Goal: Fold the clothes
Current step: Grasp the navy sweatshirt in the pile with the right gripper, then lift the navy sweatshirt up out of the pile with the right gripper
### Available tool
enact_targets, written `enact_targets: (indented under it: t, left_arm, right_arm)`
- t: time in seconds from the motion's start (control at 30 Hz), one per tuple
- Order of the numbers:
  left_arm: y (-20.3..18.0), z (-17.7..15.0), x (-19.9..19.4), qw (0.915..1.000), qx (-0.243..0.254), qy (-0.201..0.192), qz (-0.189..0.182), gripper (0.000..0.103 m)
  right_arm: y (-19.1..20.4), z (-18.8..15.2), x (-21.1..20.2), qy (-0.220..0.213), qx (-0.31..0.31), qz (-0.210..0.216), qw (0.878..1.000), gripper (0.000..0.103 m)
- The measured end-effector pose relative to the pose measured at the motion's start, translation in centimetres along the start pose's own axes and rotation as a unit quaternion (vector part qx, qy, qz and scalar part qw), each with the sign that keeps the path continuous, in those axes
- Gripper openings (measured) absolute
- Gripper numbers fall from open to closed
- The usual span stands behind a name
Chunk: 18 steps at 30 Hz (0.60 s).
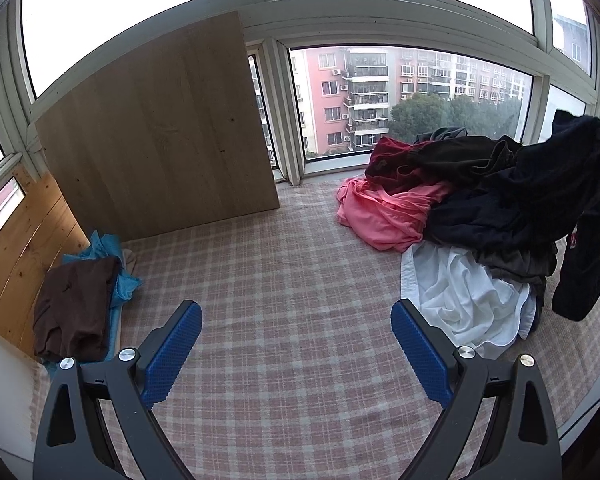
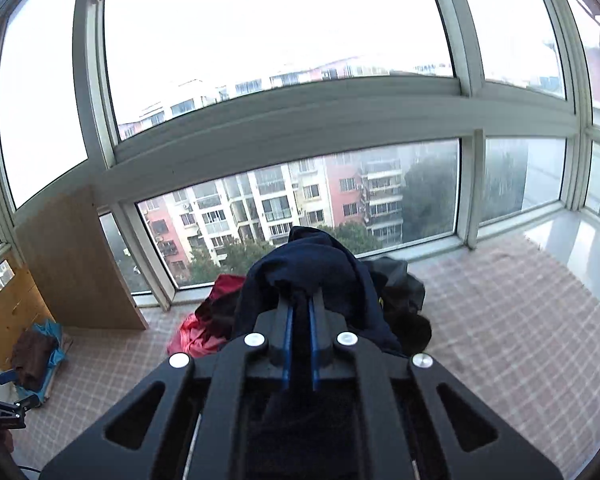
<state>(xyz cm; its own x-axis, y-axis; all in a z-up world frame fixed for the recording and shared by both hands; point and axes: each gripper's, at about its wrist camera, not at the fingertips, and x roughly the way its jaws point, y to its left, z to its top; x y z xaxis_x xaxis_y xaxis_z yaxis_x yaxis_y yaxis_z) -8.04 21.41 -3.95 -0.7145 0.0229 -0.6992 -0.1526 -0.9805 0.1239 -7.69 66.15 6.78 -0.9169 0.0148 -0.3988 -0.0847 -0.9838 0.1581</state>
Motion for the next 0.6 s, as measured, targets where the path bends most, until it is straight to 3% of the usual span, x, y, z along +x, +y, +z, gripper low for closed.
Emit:
enact_targets:
  t: [0.23, 0.33, 0.5, 0.57, 0.6]
  left_arm:
    - [2.4, -0.6, -1.4, 0.9994, -0.029, -0.013, 0.016, 0.096]
    - [3.6, -1.1, -2.0, 0.9988, -0.042, -0.015, 0.022, 0.096]
    - [5.4, -2.4, -3.4, 0.9984, -0.048, -0.024, 0.016, 0.096]
    - [6.4, -2.8, -3.6, 0.9985, -0.047, -0.025, 0.014, 0.096]
    - [7.0, -3.1, -3.6, 0.9985, -0.049, -0.023, 0.013, 0.096]
  right_arm:
    - [9.5, 10.7, -6.4, -0.118, -0.092, 0.060, 0.987, 0.003]
    - [14.4, 13.1, -6.8, -0.126, -0.128, 0.087, 0.980, 0.003]
    - [23.5, 11.9, -4.2, -0.056, -0.175, 0.168, 0.968, 0.003]
    - [27.7, 10.0, -2.1, 0.017, -0.186, 0.230, 0.955, 0.004]
    - [29.6, 8.6, -0.4, 0.060, -0.191, 0.238, 0.950, 0.004]
